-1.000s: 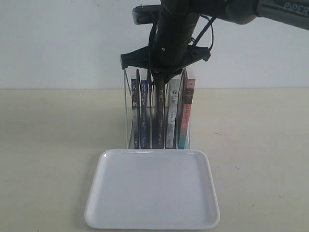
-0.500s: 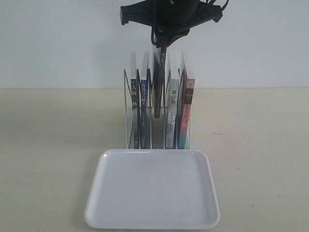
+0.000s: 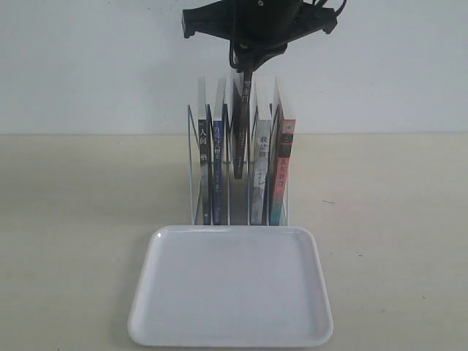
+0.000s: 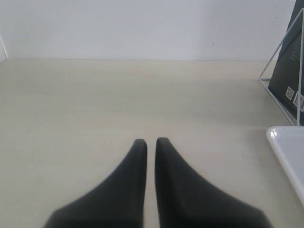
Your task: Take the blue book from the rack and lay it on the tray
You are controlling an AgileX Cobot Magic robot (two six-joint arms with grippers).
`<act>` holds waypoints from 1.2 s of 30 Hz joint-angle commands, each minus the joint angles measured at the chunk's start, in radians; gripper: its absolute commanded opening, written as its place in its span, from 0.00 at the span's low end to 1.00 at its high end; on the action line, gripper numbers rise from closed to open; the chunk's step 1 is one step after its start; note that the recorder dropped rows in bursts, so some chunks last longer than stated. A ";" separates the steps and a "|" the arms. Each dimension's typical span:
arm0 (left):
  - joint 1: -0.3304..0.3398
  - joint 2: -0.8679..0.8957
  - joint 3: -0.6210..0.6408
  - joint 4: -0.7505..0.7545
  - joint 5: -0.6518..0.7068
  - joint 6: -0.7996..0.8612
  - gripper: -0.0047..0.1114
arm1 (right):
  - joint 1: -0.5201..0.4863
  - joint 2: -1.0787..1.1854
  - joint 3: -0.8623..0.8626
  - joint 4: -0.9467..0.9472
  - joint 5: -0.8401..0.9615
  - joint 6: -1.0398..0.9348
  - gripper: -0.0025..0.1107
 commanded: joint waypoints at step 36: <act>-0.008 -0.002 0.004 0.003 -0.006 0.002 0.09 | -0.002 0.118 -0.002 0.024 -0.052 -0.082 0.34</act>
